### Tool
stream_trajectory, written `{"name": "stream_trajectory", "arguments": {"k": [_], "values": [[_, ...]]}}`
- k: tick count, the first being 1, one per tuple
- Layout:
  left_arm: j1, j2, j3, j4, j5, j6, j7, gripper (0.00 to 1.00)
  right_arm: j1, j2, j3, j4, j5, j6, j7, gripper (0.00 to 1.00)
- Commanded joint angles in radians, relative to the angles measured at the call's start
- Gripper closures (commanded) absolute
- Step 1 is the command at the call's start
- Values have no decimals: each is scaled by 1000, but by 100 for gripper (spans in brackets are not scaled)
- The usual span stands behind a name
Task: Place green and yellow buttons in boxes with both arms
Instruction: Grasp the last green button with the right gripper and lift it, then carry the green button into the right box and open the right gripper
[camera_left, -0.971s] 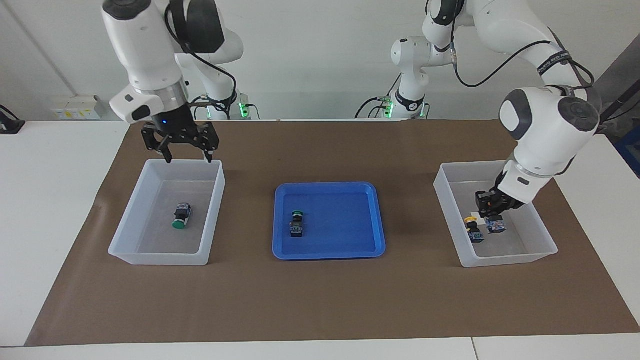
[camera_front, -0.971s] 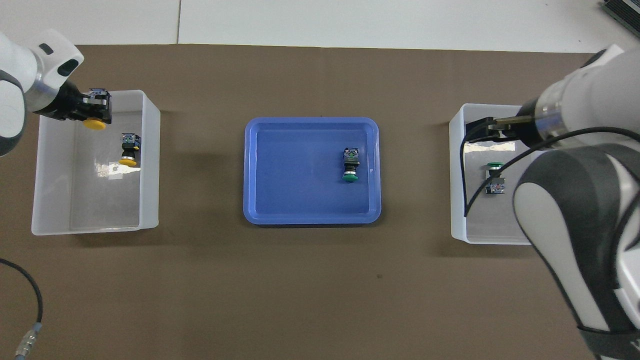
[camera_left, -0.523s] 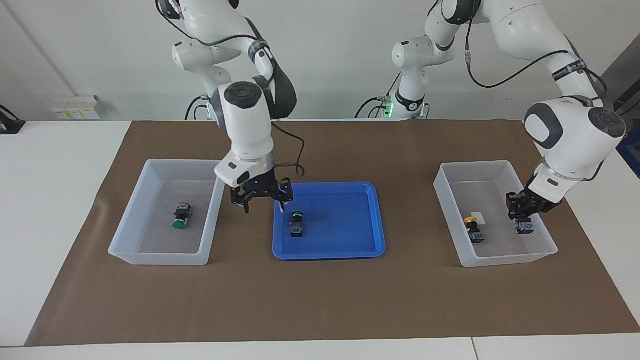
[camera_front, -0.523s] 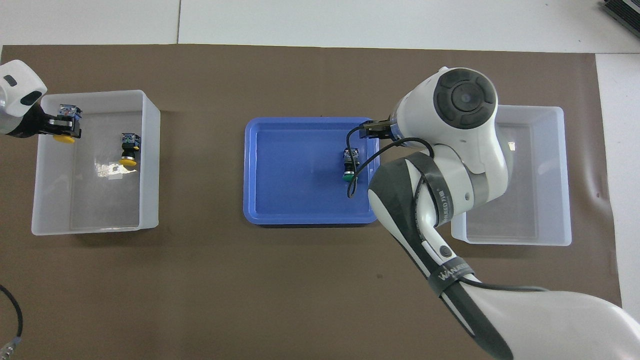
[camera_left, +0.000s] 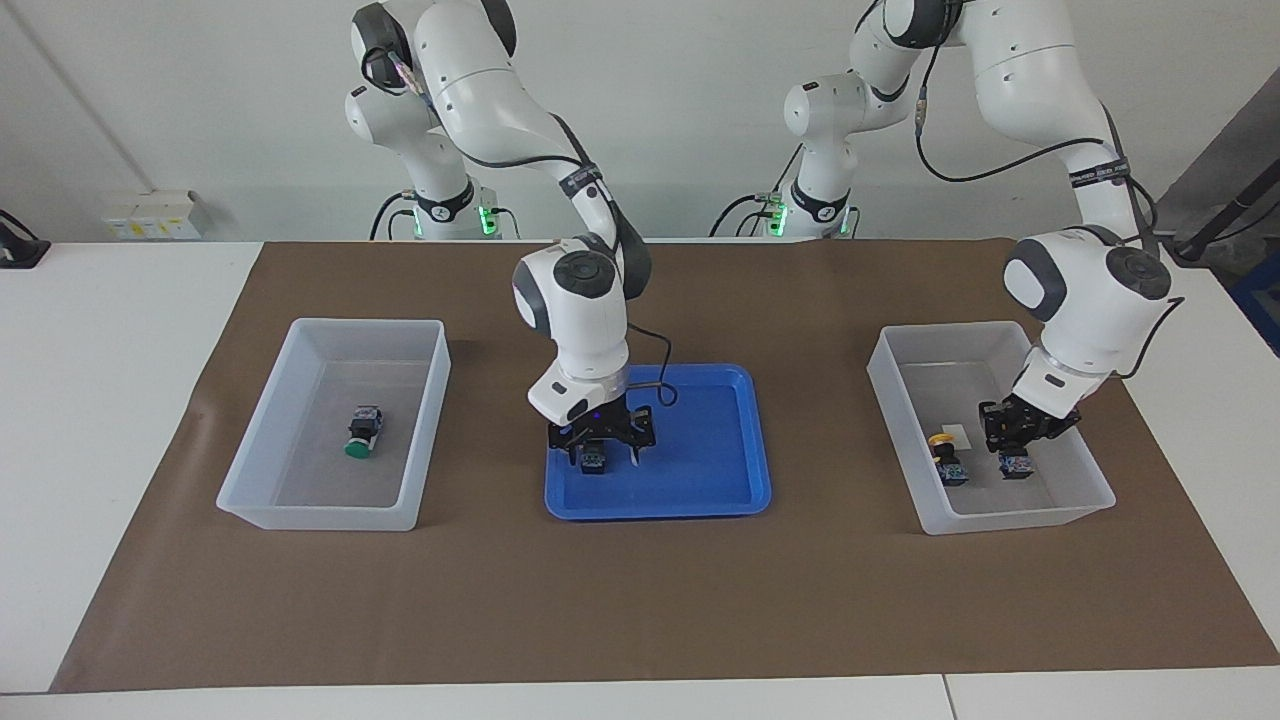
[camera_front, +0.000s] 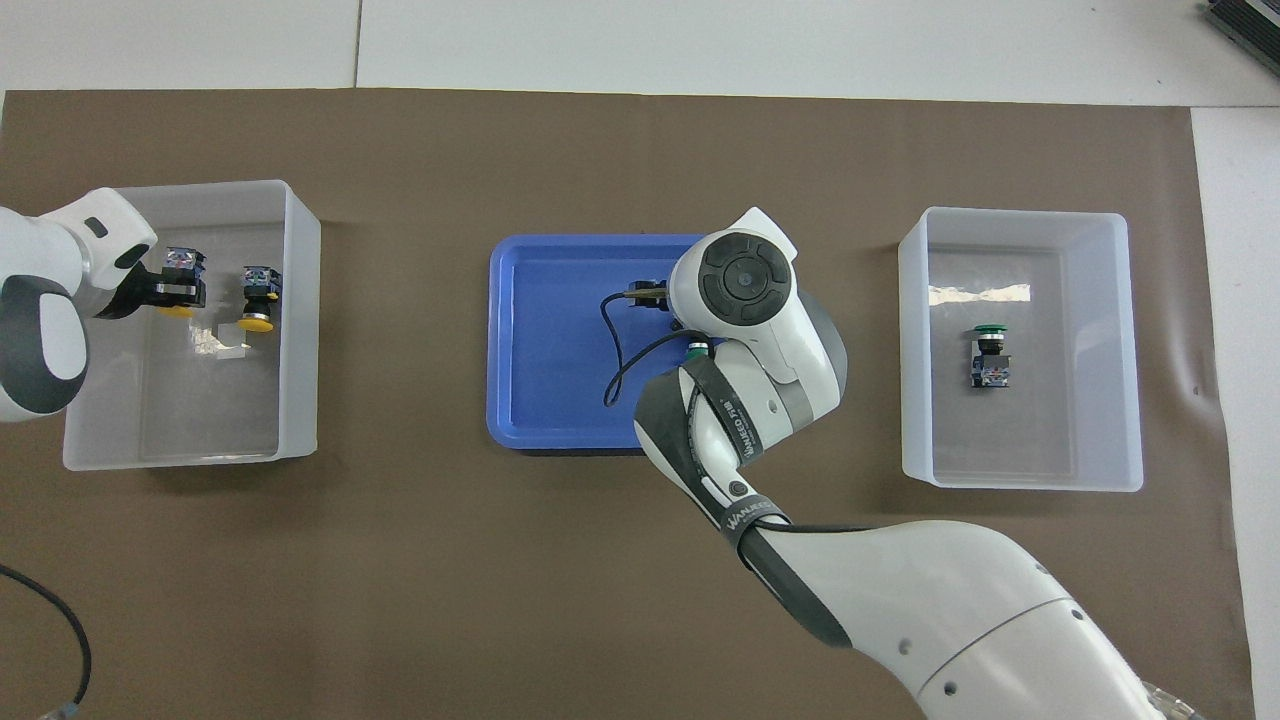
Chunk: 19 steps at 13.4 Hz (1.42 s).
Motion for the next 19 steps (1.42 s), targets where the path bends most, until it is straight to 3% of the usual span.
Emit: {"name": "stream_trajectory", "arguments": {"k": [1, 6, 7, 8, 9, 10, 12, 16, 19], "values": [[14, 9, -7, -31, -8, 73, 15, 100, -6, -21, 4, -75, -16, 45, -20, 0], [13, 42, -6, -80, -8, 176, 12, 100, 13, -28, 5, -75, -15, 22, -12, 0], [13, 42, -6, -82, -8, 174, 12, 100, 13, -29, 5, -75, -15, 8, -15, 9], [13, 42, -6, -79, -7, 167, 13, 100, 11, -34, 5, -73, -15, -10, -18, 36], [11, 42, -6, -71, -7, 156, 13, 67, 11, -35, 5, -69, -7, -30, -6, 92], [8, 42, -6, -65, -5, 151, 13, 31, 13, -40, 5, -69, 3, -41, 26, 100], [11, 46, -6, -5, 7, 78, 16, 22, 8, -80, 7, -67, 5, -74, 46, 100], [2, 65, -6, 232, 23, -210, 15, 19, -4, -217, 5, -67, 7, -203, 48, 100], [-9, 66, -6, 349, 23, -356, 13, 19, -42, -311, 1, -66, 14, -288, 36, 100]]}}
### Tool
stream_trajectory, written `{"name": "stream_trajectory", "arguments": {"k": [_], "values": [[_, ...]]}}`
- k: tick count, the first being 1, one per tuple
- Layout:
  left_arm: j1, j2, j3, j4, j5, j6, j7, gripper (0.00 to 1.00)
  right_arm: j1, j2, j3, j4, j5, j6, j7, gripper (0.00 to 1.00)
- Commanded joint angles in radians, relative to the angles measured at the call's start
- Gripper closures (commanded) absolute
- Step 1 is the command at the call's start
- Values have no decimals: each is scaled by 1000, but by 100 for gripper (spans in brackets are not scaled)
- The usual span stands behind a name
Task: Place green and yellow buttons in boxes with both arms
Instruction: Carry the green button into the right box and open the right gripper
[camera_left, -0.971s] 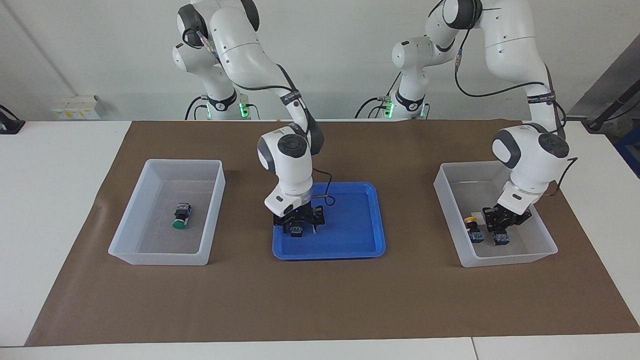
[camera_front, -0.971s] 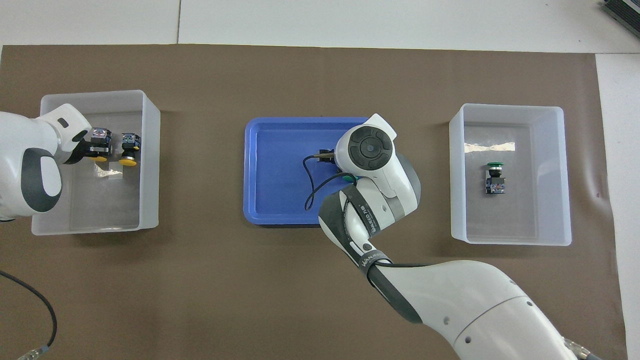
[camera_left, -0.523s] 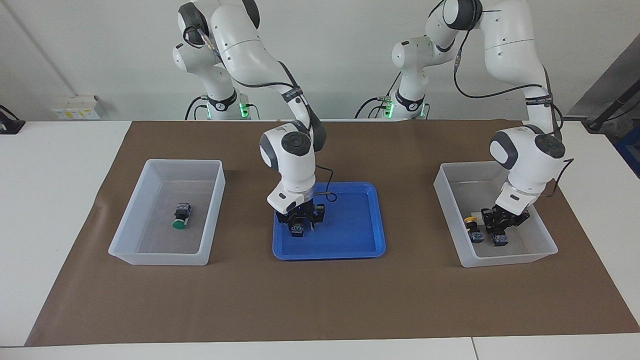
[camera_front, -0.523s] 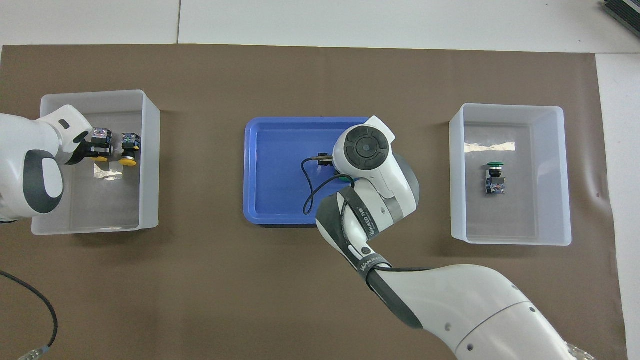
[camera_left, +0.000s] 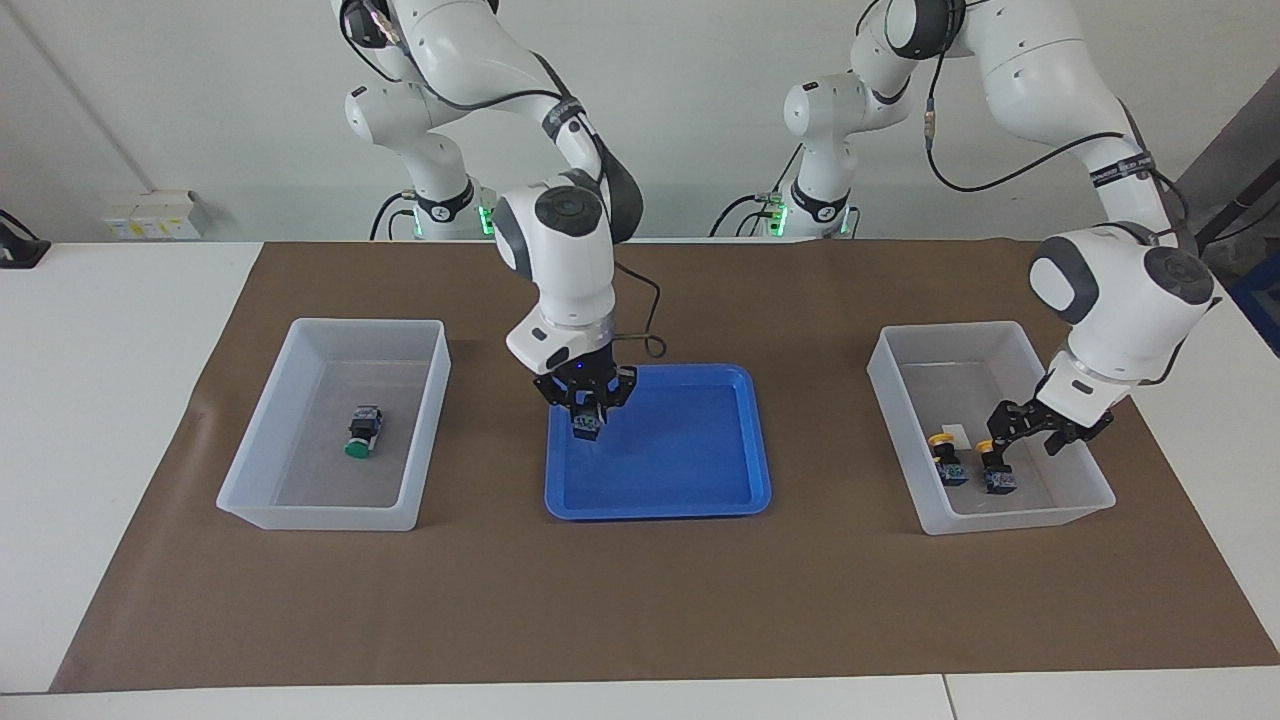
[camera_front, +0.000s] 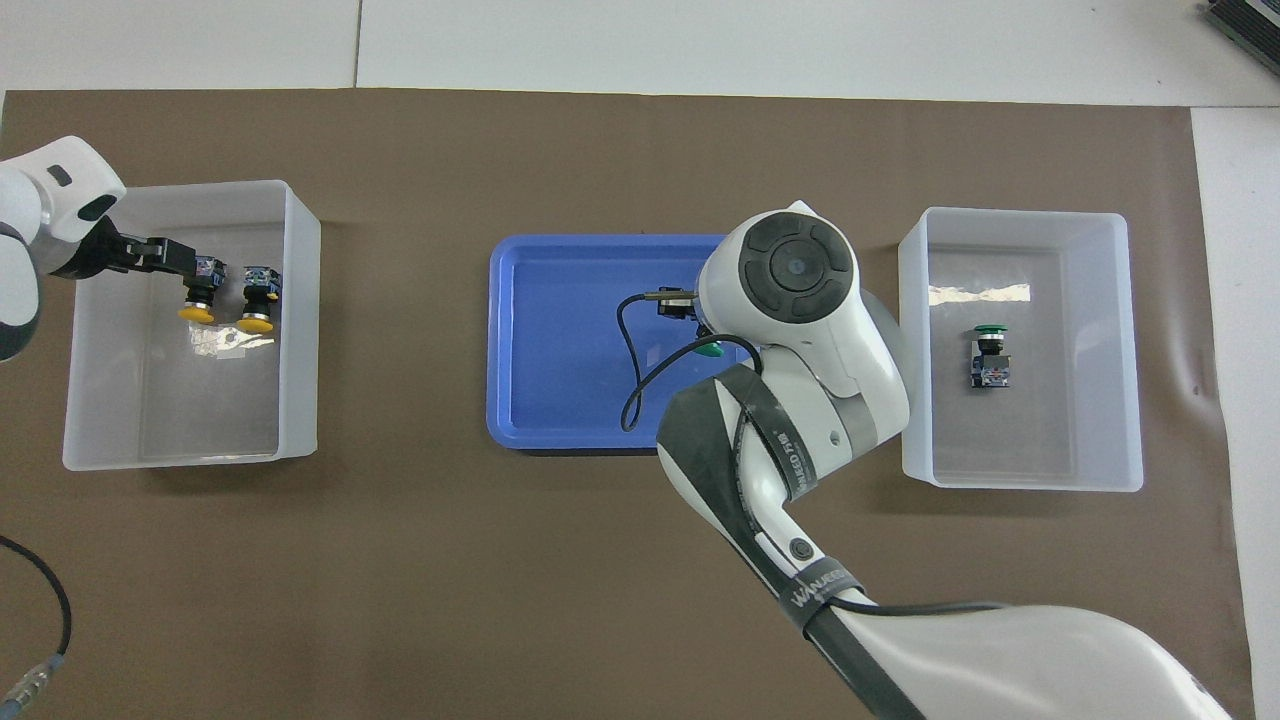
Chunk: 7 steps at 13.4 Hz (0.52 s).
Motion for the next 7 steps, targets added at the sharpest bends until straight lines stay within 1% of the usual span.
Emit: {"name": "stream_trajectory", "arguments": {"k": [1, 3, 5, 6, 7], "values": [[-13, 21, -1, 124, 17, -144, 6, 19, -70, -98, 1, -28, -5, -63, -9, 100], [-47, 18, 2, 194, 18, -261, 1, 21, -175, -129, 0, -28, -5, -92, -137, 100], [-68, 18, 1, 306, 64, -408, 0, 21, -295, -140, 1, -48, -4, -103, -323, 100], [-94, 16, 4, 335, 75, -462, -2, 21, -352, -152, 1, -92, -4, -83, -413, 100], [-114, 10, 7, 343, 81, -496, -5, 21, -399, -170, 1, -147, -2, -64, -499, 100]]}}
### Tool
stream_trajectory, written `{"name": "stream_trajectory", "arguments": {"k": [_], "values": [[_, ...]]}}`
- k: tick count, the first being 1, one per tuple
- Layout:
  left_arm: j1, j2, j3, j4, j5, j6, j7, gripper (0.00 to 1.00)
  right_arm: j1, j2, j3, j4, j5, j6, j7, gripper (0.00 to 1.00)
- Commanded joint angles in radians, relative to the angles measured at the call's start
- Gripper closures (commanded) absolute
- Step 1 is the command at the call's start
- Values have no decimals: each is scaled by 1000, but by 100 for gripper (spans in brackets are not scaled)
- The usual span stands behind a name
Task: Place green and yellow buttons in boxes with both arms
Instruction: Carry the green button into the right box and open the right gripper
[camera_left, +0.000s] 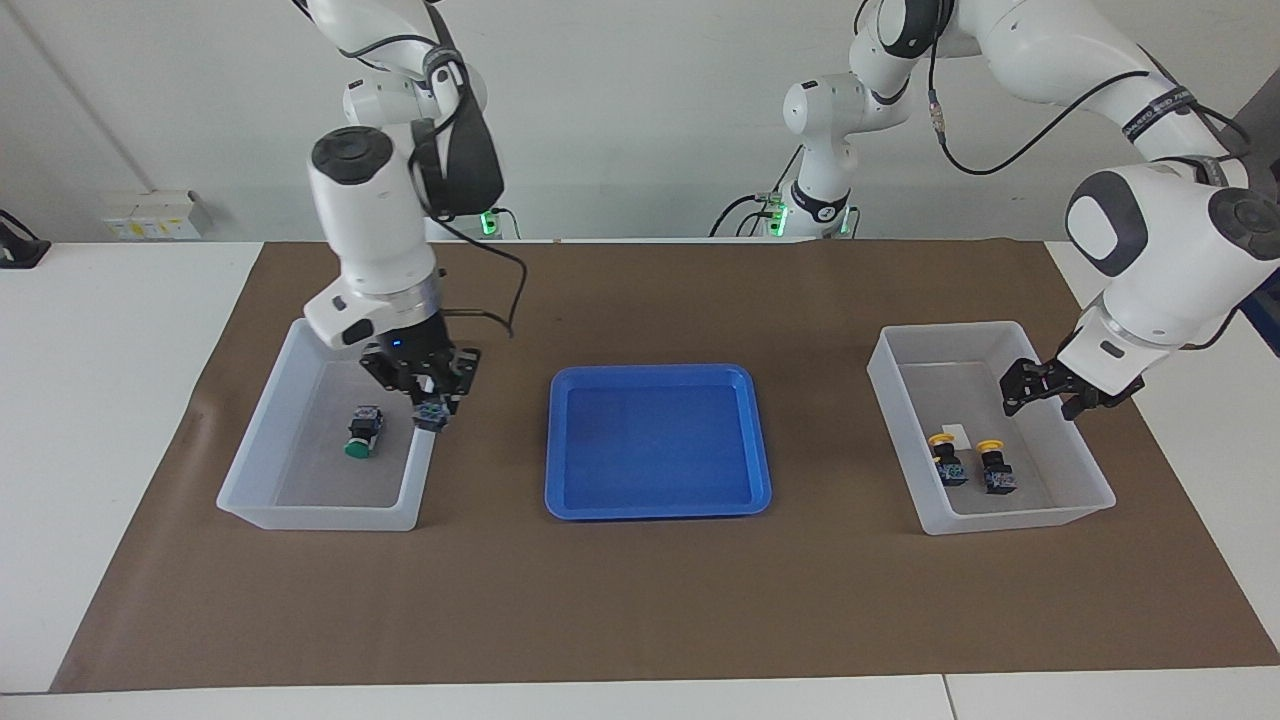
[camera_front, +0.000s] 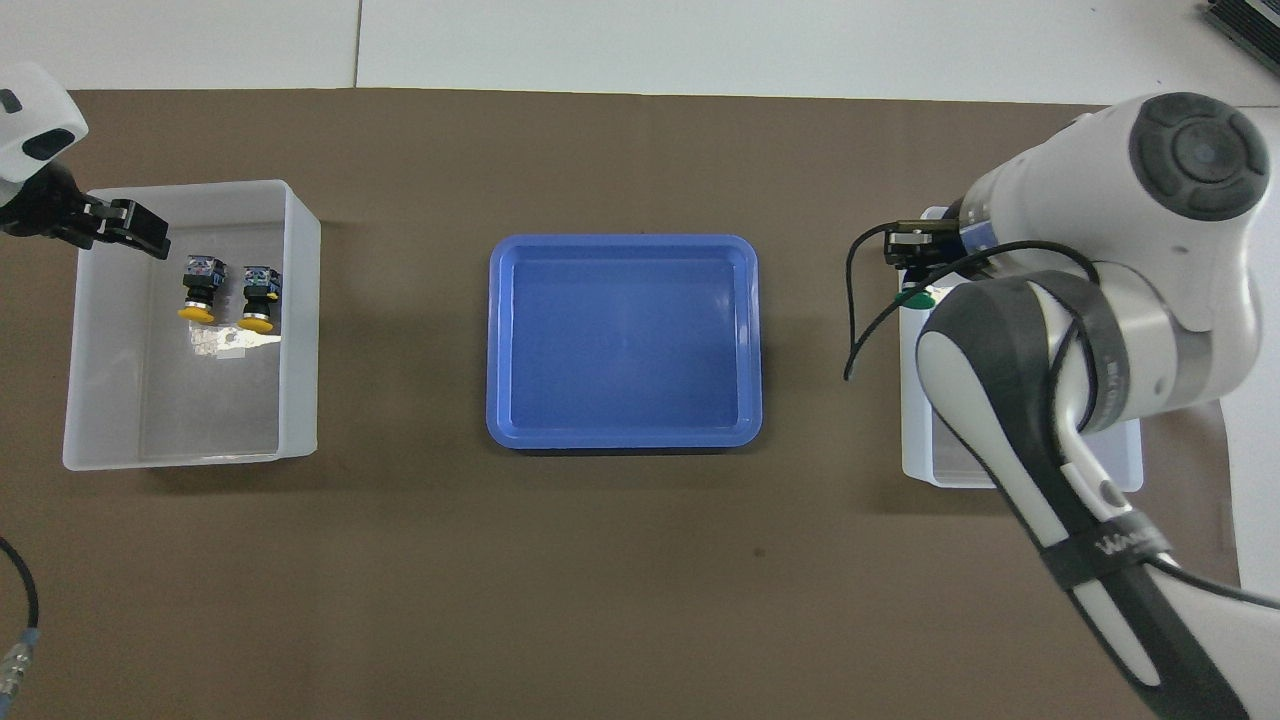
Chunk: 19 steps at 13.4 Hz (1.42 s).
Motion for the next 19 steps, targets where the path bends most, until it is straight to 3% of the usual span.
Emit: {"name": "stream_trajectory", "arguments": {"k": [1, 4, 7, 9, 10, 11, 15, 19], "values": [[-52, 6, 14, 61, 41, -114, -15, 21, -113, -58, 13, -166, 0, 85, -187, 100], [-99, -48, 0, 31, 42, -154, -193, 20, -213, -61, 13, -333, 6, 298, -352, 100], [-110, -215, -1, -192, 44, -110, -192, 19, -234, -40, 13, -410, 9, 417, -398, 100], [-110, -293, -1, -262, 42, -77, -193, 18, -267, -21, 15, -420, 11, 451, -472, 97], [-112, -309, -3, -259, 41, -77, -190, 16, -262, -18, 15, -423, 14, 457, -466, 40], [-113, -326, -3, -253, 33, -79, -190, 14, -256, -18, 15, -423, 15, 454, -444, 0], [-112, -381, -4, -247, 23, -119, -190, 0, -199, -59, 24, -398, 17, 417, -291, 0], [-97, -408, 2, -282, -32, -116, -193, 0, -167, -127, 24, -210, 0, 143, -142, 0]]}}
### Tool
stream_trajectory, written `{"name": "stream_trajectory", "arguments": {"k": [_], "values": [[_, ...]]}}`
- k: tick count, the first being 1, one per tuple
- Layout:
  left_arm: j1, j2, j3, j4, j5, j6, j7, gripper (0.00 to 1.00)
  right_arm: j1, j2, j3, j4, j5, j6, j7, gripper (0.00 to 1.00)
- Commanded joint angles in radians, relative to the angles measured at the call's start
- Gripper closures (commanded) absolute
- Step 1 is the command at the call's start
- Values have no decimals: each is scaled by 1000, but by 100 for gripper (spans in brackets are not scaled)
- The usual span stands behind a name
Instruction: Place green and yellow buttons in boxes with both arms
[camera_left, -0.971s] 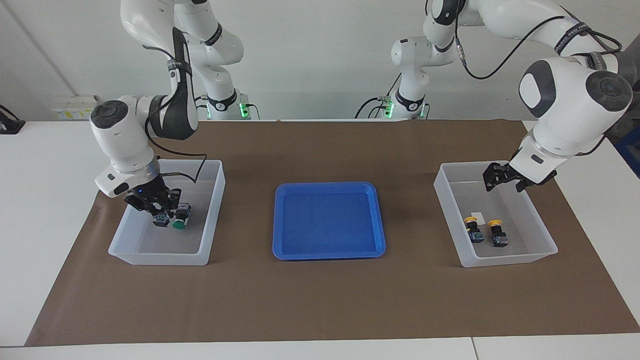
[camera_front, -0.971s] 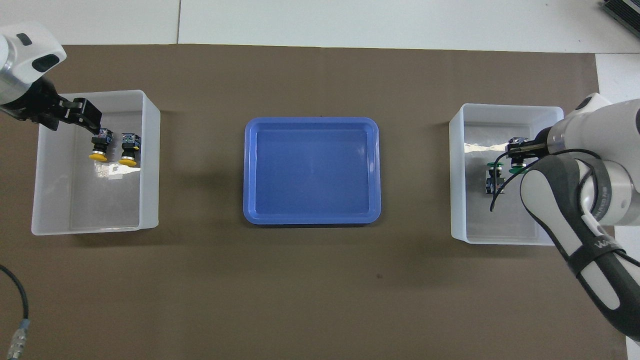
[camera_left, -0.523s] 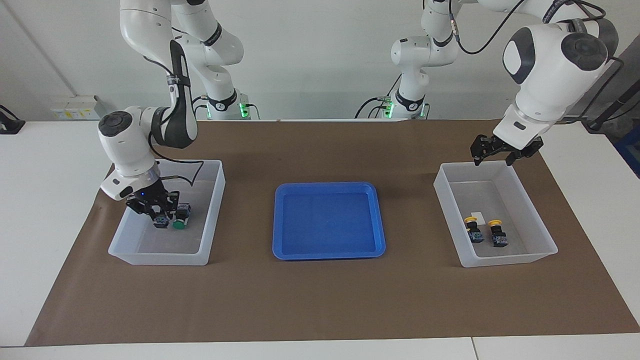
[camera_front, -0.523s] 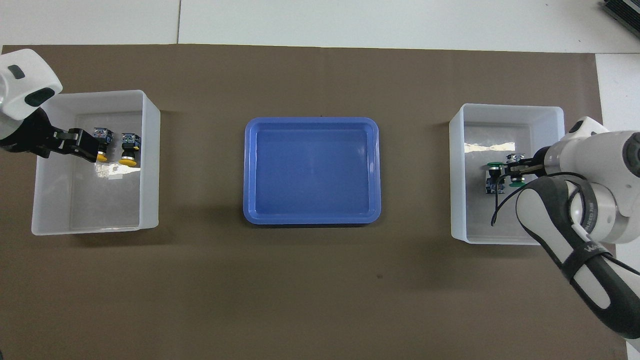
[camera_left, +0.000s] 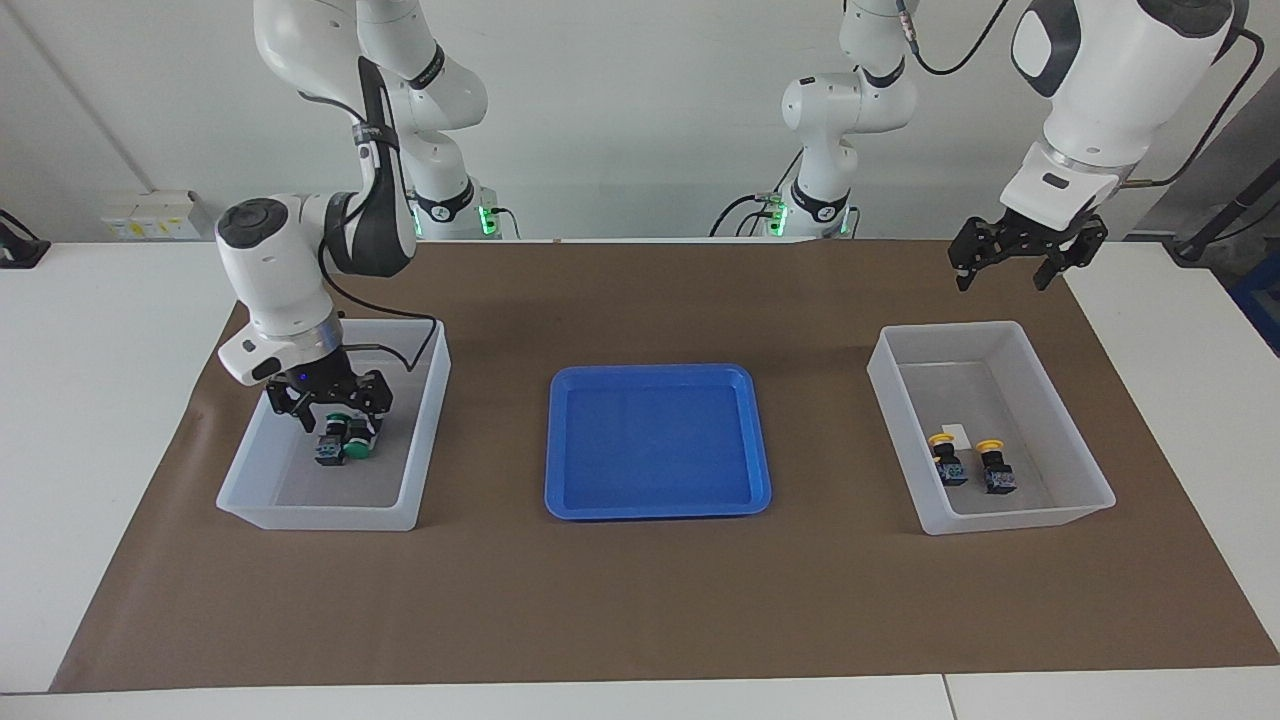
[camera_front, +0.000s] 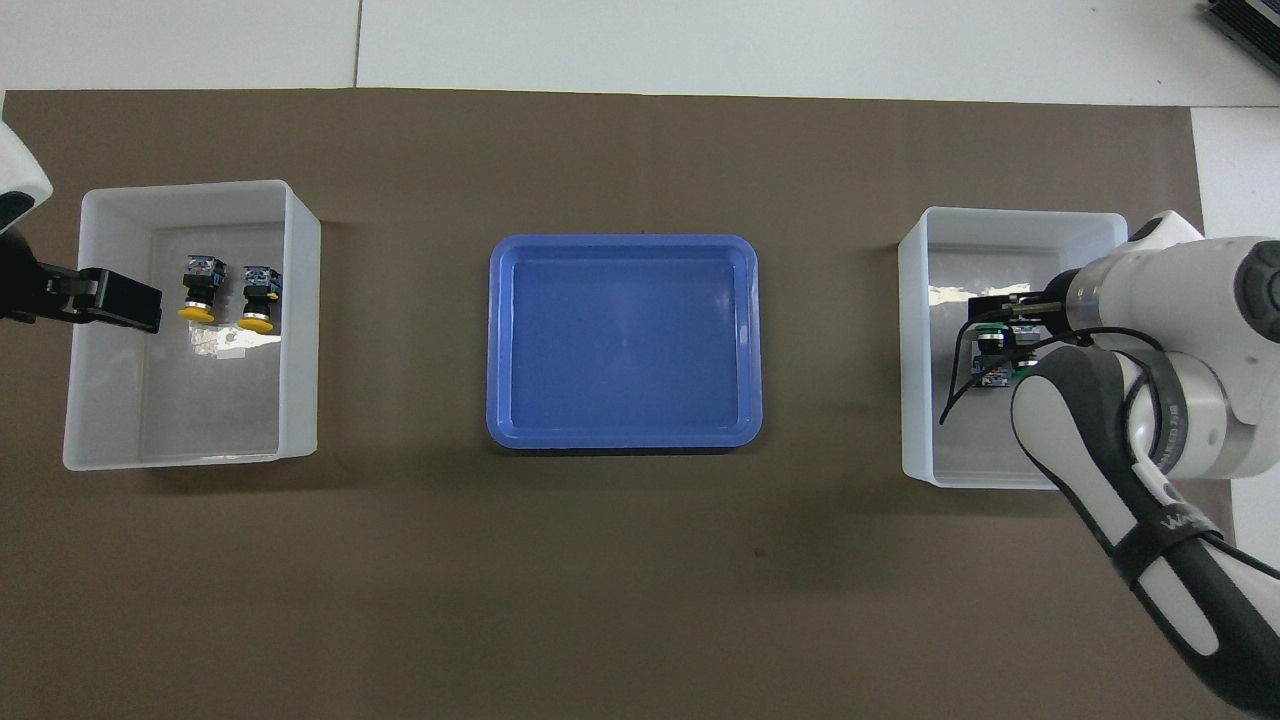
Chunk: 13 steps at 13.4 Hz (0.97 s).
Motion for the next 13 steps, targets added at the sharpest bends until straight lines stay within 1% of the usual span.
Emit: {"name": "stream_trajectory", "arguments": {"k": [1, 3, 4, 5, 6, 7, 8, 9, 11, 13], "values": [[11, -43, 4, -55, -52, 3, -11, 0, -8, -49, 3, 150, -4, -221, 31, 0], [9, -60, 4, -53, -60, -12, -11, 0, -11, -72, -1, 278, -7, -409, 29, 0], [9, -65, 4, -49, -90, -17, -11, 0, -16, -89, -2, 326, -12, -495, 28, 0], [12, -66, 8, -47, -127, -16, -16, 0, -21, -106, -2, 365, -14, -572, 25, 0], [12, -67, 10, -47, -132, -16, -16, 0, -21, -127, -3, 385, -14, -635, 25, 0], [12, -67, 10, -47, -134, -20, -16, 0, -22, -149, -8, 393, -14, -675, 26, 0], [12, -76, 10, -47, -132, -22, -16, 0, -24, -178, -11, 393, -9, -700, 25, 0], [12, -82, 10, -47, -132, -26, -17, 0, -22, -190, -9, 393, -6, -717, 29, 0], [12, -88, 8, -47, -132, -29, -17, 0, -19, -201, -5, 385, -12, -743, 40, 0], [9, -89, 7, -49, -131, -29, -17, 0, -21, -203, -3, 379, -12, -743, 40, 0]]}}
